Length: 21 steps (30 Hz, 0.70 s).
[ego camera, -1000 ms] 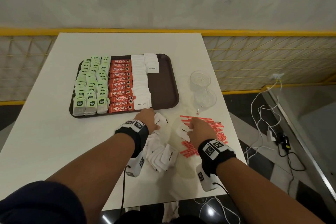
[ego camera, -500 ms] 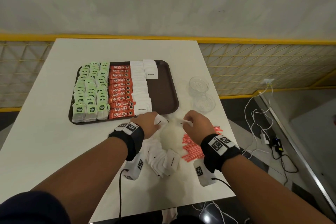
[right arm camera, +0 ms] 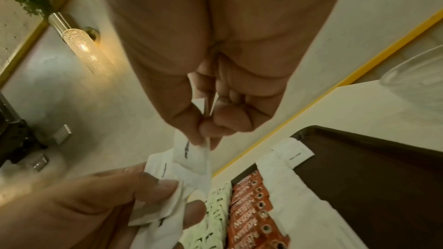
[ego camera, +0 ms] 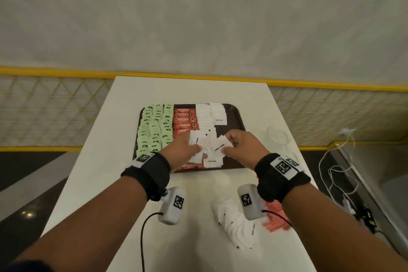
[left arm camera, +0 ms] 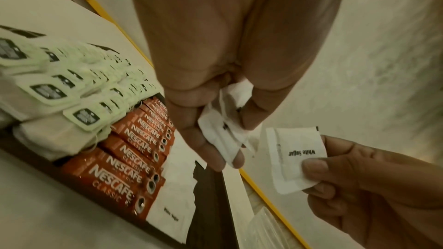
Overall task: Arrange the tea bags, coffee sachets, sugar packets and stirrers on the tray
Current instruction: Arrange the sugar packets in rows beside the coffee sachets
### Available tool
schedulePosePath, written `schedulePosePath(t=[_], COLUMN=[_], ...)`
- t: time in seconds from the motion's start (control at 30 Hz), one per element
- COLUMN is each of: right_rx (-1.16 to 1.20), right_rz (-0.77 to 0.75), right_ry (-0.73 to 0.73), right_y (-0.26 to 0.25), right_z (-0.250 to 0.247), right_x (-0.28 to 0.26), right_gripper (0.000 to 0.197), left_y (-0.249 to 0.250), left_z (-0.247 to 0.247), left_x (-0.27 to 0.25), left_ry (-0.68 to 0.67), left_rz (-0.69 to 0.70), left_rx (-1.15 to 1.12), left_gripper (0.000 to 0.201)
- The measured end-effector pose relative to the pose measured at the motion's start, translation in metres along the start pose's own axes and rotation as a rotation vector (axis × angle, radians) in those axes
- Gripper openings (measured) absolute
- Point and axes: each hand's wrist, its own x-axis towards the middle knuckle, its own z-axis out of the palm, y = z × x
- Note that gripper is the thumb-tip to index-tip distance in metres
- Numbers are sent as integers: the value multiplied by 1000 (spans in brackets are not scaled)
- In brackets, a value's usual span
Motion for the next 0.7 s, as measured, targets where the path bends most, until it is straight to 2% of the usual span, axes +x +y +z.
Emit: schedulePosePath(t=[0.13, 0.23, 0.33, 0.47, 0.53, 0.63, 0.7], right_rx=[-108, -158, -192, -193, -172, 23, 293], right_rz=[-54, -30, -43, -71, -67, 32, 193], right_ry=[-90, -116, -78, -49, 11, 97, 20], right_y=[-20, -25, -28, -28, -25, -10, -1], right_z=[10, 14, 9, 2, 2, 3, 7], right_x=[18, 30, 45, 69, 78, 90, 93], right_gripper=[12, 12, 18, 22, 24, 30, 37], left_y=[-2, 9, 12, 18, 20, 23, 21], left_z=[-21, -22, -21, -16, -17, -20, -21], left_x=[3, 3, 17, 32, 42, 61, 76], left_ry=[-17, 0, -15, -70, -52, 65, 133], left_rz=[-47, -49, -22, -5, 22, 22, 36], left_rx=[-136, -218, -187, -276, -311, -402, -447], left_gripper=[43, 30, 18, 40, 40, 30, 26])
